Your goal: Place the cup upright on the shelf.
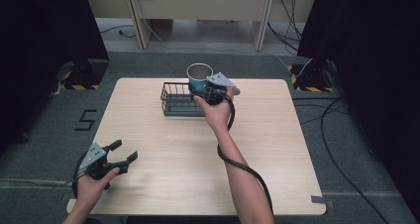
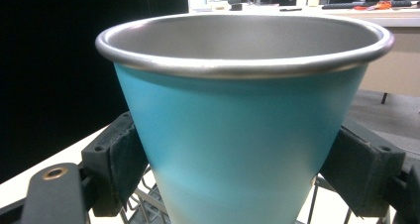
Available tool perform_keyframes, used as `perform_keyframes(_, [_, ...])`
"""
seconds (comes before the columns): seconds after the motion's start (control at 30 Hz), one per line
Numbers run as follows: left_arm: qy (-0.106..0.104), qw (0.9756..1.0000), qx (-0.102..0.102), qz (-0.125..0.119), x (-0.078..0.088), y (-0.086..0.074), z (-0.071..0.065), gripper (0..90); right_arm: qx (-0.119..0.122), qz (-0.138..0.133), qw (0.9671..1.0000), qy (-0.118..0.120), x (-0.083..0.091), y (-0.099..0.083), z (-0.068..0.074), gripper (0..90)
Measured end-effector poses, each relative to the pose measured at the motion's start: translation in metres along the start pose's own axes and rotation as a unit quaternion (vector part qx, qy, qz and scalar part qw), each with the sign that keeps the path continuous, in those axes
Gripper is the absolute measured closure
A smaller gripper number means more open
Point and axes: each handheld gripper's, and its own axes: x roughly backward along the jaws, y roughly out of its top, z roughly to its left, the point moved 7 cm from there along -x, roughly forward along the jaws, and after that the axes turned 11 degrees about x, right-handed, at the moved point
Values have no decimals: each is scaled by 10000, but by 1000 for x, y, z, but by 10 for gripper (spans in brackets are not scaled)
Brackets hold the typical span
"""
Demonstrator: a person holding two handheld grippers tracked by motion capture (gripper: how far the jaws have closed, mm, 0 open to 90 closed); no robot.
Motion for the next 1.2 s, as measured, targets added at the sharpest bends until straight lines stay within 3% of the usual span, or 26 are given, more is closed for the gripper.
perform_keyframes(0.77, [-21, 10000, 14, -22, 0, 1, 0, 160, -104, 75, 9999, -19, -24, 4, 2, 186])
perform_keyframes(1.2, [-19, 10000, 30, -32, 0, 1, 0, 160, -87, 278, 9995, -139, -40, -5, 0, 185])
